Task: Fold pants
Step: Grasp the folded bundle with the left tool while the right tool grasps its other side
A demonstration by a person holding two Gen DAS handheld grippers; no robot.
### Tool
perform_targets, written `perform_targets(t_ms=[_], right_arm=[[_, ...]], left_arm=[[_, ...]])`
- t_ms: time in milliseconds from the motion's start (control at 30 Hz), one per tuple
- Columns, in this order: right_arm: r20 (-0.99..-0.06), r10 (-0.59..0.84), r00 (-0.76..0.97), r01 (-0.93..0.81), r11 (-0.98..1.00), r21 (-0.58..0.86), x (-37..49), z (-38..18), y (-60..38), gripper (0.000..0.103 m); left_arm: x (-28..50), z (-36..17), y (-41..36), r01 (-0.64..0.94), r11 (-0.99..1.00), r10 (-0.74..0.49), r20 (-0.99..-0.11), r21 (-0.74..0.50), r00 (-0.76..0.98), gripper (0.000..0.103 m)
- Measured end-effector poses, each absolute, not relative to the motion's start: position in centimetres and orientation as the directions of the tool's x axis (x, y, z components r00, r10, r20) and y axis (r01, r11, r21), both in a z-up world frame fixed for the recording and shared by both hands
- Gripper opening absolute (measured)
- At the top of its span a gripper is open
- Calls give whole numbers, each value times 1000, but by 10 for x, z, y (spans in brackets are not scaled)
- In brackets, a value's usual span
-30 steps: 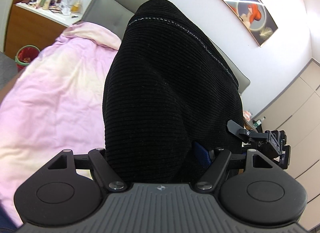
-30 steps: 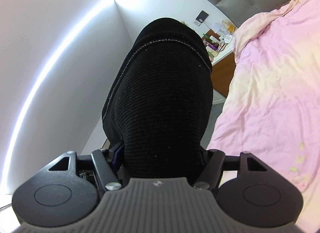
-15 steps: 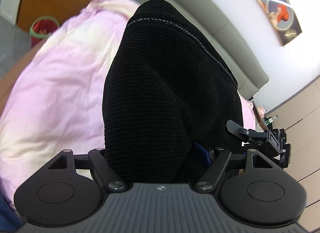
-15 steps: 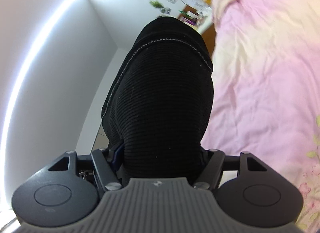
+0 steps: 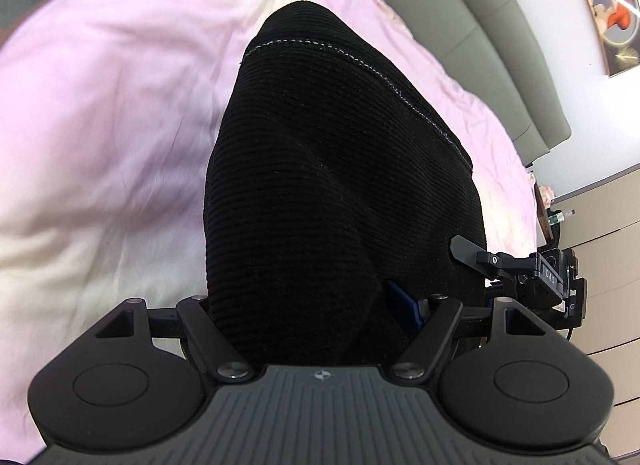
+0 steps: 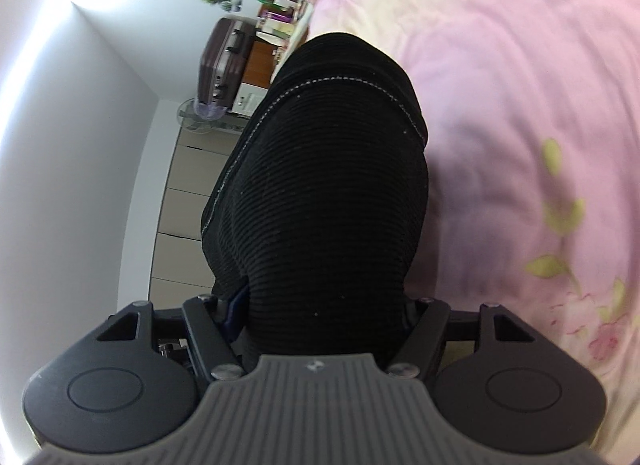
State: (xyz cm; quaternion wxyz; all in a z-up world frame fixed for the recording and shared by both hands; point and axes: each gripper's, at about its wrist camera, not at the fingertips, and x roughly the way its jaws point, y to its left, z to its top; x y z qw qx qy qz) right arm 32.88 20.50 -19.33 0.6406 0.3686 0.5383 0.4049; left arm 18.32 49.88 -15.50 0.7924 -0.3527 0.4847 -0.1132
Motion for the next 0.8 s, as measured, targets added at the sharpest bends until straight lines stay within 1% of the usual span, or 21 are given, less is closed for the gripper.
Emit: perform_targets(t_ms=[100, 200, 367, 500, 567, 600, 733, 800], right_arm=[[-407, 910, 84, -101, 414, 905, 331, -210, 203, 63], [-402, 912, 81, -93, 408, 908, 334, -225, 203, 64], [-413, 908, 72, -106, 419, 902, 328, -234, 197, 65], [-426, 901, 85, -114, 434, 894, 320, -247, 188, 69], [-427, 898, 106, -121, 438, 891, 307, -243, 178, 70], [-431, 895, 117, -121, 444, 888, 304, -242, 178, 73], [-435, 889, 141, -128, 452, 883, 280, -236, 165, 76], [-436, 888, 145, -124, 453, 883, 267, -235, 155, 80]], left_arm=[[188, -168, 502, -170, 726, -526, -697, -666, 487, 85], [190, -174, 504, -168, 725, -529, -696, -668, 485, 85], [185, -177, 501, -180, 738, -512, -713, -651, 479, 86], [183, -178, 495, -198, 753, -481, -731, -627, 484, 90], [180, -173, 492, -198, 761, -469, -735, -618, 489, 90], [177, -171, 491, -200, 765, -463, -738, -613, 490, 90], [160, -157, 486, -196, 798, -415, -755, -570, 509, 90], [150, -152, 478, -179, 824, -387, -765, -538, 515, 90]])
